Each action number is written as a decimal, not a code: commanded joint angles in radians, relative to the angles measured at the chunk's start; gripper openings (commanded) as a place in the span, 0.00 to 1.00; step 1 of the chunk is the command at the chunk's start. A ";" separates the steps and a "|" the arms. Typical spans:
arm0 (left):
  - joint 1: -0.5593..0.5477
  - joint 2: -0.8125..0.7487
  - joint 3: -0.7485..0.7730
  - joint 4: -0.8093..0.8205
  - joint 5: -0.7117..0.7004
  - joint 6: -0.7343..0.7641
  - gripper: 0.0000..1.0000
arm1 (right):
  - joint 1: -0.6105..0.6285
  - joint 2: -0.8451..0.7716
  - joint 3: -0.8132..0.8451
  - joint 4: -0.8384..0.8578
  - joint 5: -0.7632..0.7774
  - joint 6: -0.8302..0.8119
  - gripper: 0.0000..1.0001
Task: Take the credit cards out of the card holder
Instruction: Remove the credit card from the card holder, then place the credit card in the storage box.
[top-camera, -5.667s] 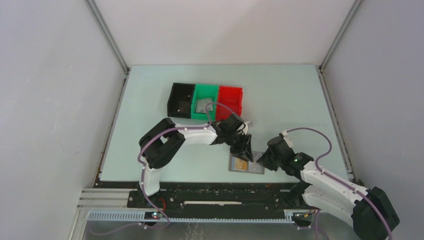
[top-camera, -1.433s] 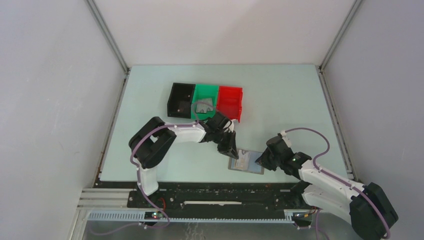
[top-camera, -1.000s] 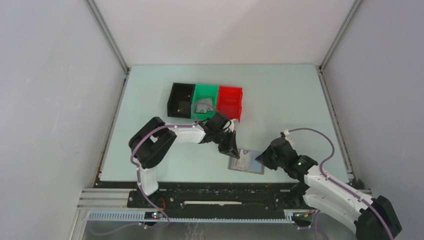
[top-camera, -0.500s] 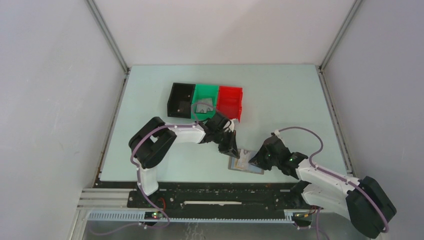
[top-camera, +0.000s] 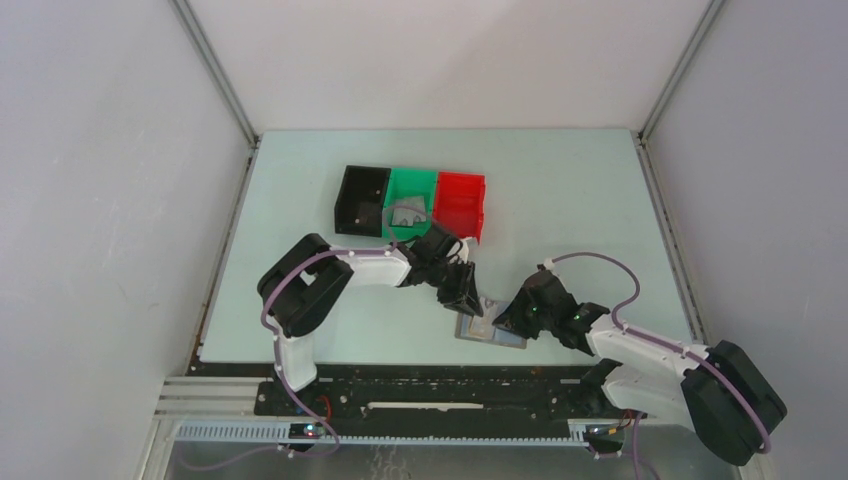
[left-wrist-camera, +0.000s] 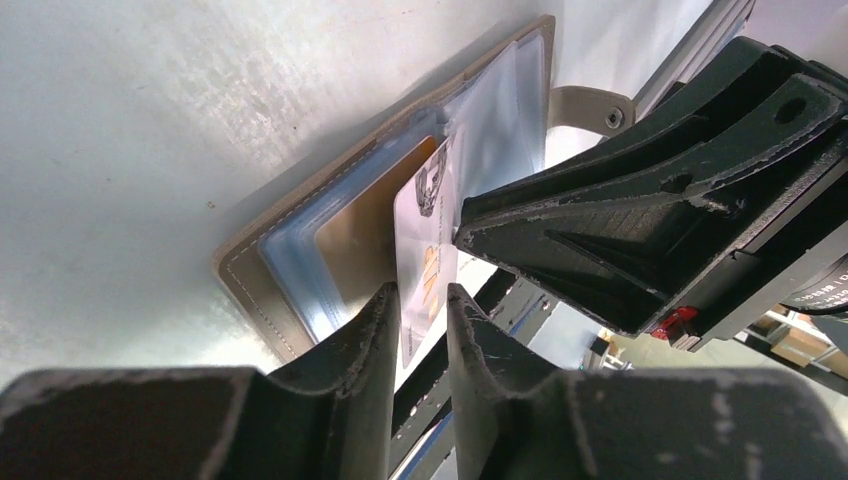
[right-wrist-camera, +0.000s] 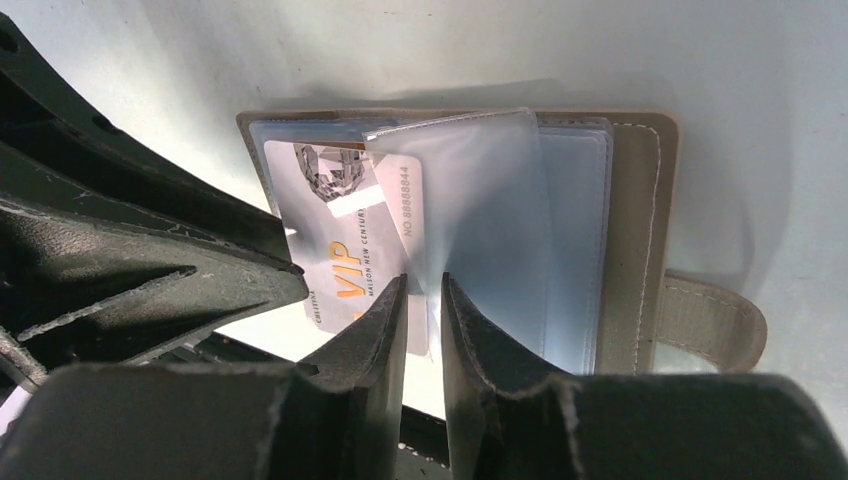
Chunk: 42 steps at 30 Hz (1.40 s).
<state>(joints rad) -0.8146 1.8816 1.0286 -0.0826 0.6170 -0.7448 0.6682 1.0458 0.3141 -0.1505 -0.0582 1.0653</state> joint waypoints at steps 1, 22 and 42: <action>0.000 -0.037 -0.025 0.039 0.034 -0.015 0.27 | 0.008 0.011 0.017 0.033 0.000 -0.004 0.27; 0.170 -0.242 0.070 -0.321 0.025 0.190 0.00 | -0.089 -0.169 0.017 -0.140 0.016 -0.044 0.38; 0.595 -0.183 0.614 -0.676 -0.174 0.489 0.00 | -0.150 -0.150 0.017 -0.113 -0.044 -0.077 0.37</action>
<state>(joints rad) -0.2371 1.6390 1.5234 -0.7712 0.4919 -0.2859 0.5236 0.8883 0.3141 -0.2729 -0.0933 1.0004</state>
